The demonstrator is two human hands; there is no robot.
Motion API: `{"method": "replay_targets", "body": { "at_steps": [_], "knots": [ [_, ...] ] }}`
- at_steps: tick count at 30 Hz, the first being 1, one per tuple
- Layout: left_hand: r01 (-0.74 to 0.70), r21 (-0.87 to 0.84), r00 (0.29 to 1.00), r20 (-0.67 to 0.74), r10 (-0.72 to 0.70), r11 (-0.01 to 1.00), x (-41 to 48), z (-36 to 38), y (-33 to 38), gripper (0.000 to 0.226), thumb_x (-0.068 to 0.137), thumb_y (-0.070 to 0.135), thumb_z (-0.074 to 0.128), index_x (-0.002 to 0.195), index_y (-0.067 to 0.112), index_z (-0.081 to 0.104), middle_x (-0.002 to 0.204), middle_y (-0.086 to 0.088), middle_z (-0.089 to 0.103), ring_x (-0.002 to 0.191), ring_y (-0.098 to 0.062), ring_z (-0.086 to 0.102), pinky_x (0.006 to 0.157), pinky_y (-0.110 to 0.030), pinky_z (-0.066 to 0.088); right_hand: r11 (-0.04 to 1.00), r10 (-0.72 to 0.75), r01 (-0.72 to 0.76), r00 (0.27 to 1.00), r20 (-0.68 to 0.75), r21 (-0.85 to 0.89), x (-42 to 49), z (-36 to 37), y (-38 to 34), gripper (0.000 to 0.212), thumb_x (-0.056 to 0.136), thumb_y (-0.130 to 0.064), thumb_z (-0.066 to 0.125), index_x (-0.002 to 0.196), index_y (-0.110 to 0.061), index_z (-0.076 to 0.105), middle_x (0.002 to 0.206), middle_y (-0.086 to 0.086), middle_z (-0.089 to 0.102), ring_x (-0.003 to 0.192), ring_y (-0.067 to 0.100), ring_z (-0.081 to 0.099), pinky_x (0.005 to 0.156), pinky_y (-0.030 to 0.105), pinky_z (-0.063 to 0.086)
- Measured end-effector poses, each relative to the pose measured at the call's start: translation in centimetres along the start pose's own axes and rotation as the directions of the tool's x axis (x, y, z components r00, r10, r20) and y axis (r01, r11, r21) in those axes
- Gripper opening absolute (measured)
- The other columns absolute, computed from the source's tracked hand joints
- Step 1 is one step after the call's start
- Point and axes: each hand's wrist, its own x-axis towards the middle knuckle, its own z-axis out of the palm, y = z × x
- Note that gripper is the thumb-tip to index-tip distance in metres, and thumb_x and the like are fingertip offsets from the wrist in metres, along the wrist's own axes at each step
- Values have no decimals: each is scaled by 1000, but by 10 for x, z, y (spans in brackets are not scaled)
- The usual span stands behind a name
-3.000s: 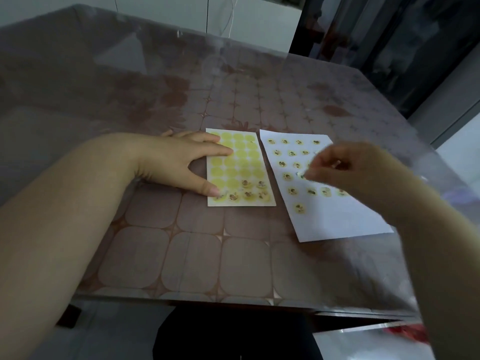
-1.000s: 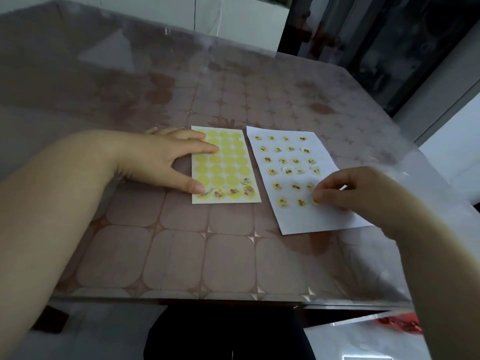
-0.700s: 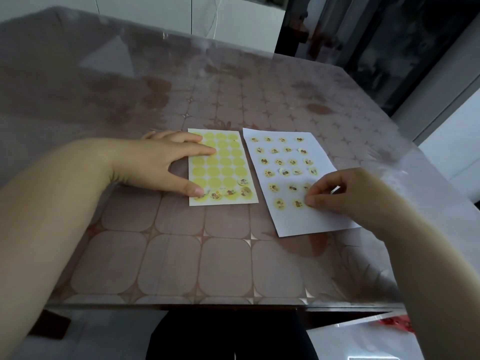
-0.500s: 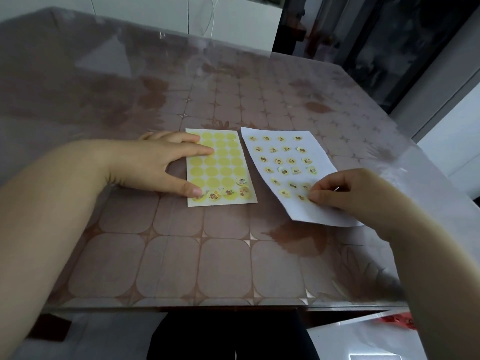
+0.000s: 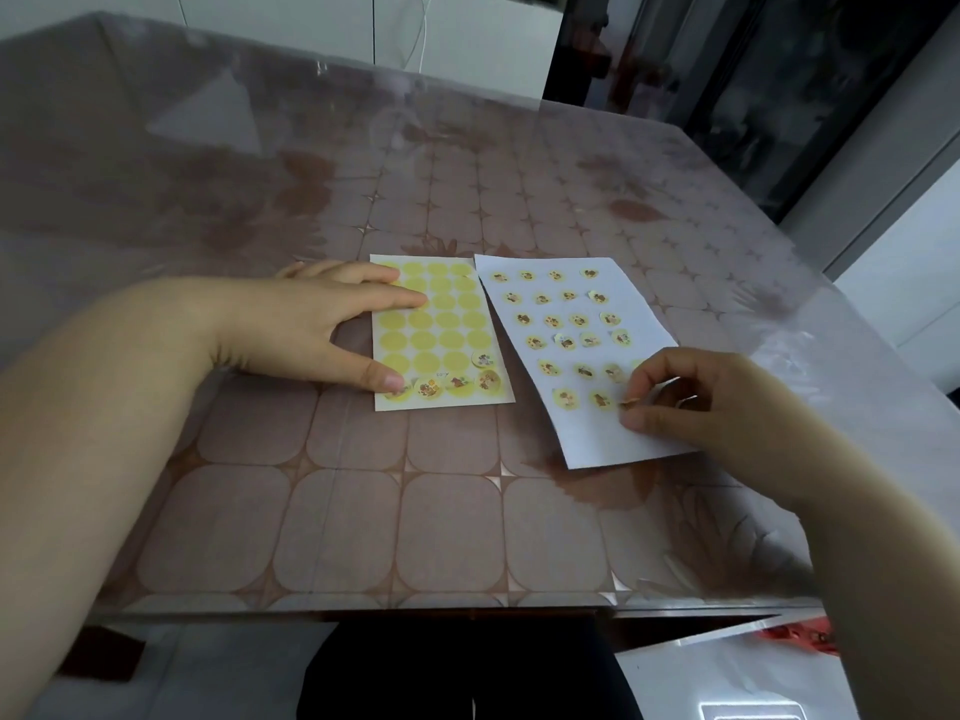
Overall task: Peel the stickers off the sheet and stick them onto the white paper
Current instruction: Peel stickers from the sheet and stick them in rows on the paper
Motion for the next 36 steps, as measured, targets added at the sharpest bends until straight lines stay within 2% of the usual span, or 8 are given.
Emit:
{"method": "replay_targets", "body": {
  "at_steps": [4,12,17,20,23,27,31,36],
  "knots": [
    [-3,12,1000,-11,3,1000,1,1,-2,88,40,86,36,121,68,10,148,28,-1,138,-5,-5,112,-31,-3,999,-8,9,1000,-18,40,-1,1,0,14,70,-17,78,72,-25,67,64,-4,62,59,10,52,62,26,40],
    [-15,8,996,-87,16,1000,2,1,-1,93,40,87,35,128,62,20,149,24,2,138,-6,-3,113,-34,-5,1000,-20,21,998,-58,11,-3,5,-1,11,71,-19,76,72,-26,68,64,8,64,60,15,52,59,28,37],
    [-309,86,873,-370,319,947,8,11,38,65,67,76,29,127,50,35,143,30,13,138,1,-4,113,-37,-11,998,-39,35,996,-79,-46,-1,8,-1,11,75,-19,73,72,-27,67,62,7,60,52,9,45,55,27,36],
    [-463,213,832,-229,505,860,10,33,82,58,79,65,20,132,45,34,144,30,22,133,8,-8,108,-32,-22,999,-28,25,997,-69,-44,1,8,-1,10,75,-19,72,71,-27,67,62,0,57,51,7,44,52,25,37],
    [-459,348,860,-56,507,817,9,50,97,62,80,65,14,138,46,16,150,25,10,136,-1,-16,104,-36,-27,1000,-16,14,998,-57,-26,2,6,0,9,74,-22,73,68,-28,70,66,2,60,52,5,46,48,13,38],
    [-433,388,871,-52,489,814,7,52,95,62,80,67,12,139,49,8,151,24,5,137,-9,-15,104,-38,-26,985,56,-44,996,-72,167,0,2,3,9,70,-17,76,67,-25,74,65,-1,66,57,5,55,50,14,43],
    [-437,388,871,-44,489,812,7,52,97,62,79,67,13,139,50,10,151,24,6,135,-10,-14,104,-37,-27,982,67,-50,994,-90,181,0,2,7,7,69,-18,77,68,-25,74,67,-6,69,61,3,58,62,19,44],
    [-464,358,850,-77,521,810,9,53,94,62,79,67,15,138,49,16,149,24,12,135,-11,-7,105,-37,-25,980,108,-79,983,-151,182,3,5,8,9,72,-24,75,66,-29,72,57,-11,64,48,-2,51,48,11,41]
  ]
}}
